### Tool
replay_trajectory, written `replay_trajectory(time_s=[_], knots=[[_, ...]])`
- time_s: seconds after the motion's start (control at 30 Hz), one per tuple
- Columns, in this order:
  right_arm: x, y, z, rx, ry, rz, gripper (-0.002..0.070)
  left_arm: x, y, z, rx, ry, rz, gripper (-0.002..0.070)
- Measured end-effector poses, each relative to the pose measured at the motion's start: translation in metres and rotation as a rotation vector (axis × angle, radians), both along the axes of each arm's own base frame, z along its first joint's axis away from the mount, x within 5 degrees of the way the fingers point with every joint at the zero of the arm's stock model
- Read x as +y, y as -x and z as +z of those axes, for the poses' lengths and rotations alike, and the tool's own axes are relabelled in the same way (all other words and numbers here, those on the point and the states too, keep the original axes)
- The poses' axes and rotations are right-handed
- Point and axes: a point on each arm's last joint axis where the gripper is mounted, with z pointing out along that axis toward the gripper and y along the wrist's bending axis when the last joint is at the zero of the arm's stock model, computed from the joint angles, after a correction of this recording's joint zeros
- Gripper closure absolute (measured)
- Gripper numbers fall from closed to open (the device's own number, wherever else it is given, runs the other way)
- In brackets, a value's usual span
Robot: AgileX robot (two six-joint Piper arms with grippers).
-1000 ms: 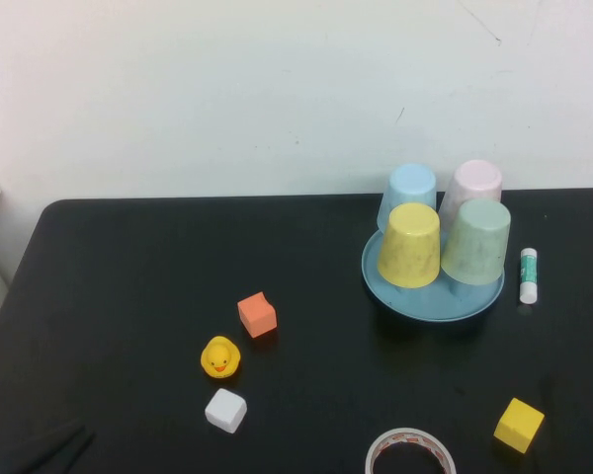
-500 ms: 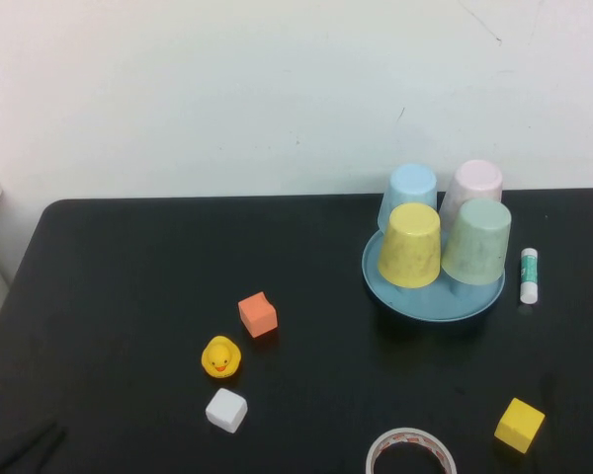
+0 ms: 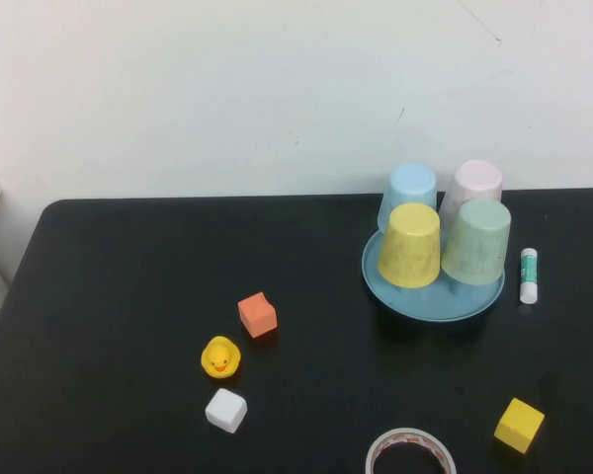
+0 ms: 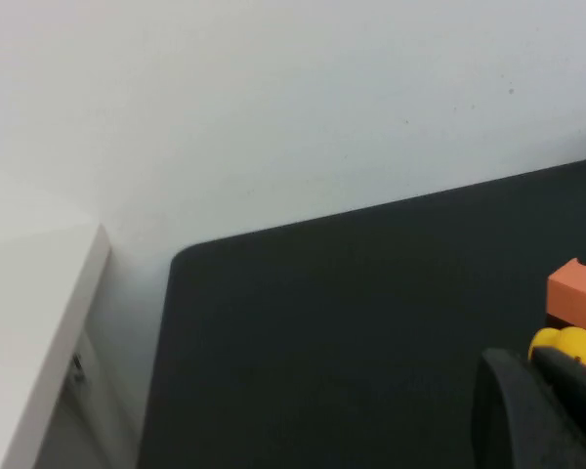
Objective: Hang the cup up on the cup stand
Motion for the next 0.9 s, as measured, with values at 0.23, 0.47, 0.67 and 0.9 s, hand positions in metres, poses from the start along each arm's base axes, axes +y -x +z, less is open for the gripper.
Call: replay_trajectory(time_s=[0.23, 0.47, 0.67, 0.9], knots=[[0.0, 0.0, 0.0, 0.0, 0.0, 0.0, 0.0676, 0.0, 0.006, -0.011, 0.096, 0.076, 0.002, 0.0676], [0.0, 0.0, 0.0, -0.001, -0.001, 0.001, 0.0676, -0.002, 0.009, -0.018, 0.191, 0.09, -0.015, 0.0676], [0.0, 0.0, 0.0, -0.001, -0.001, 0.001, 0.0676, -0.002, 0.009, -0.018, 0.191, 0.088, -0.016, 0.0676], [0.0, 0.0, 0.0, -0.001, -0.001, 0.001, 0.0676, -0.002, 0.009, -0.018, 0.19, 0.089, -0.016, 0.0676]])
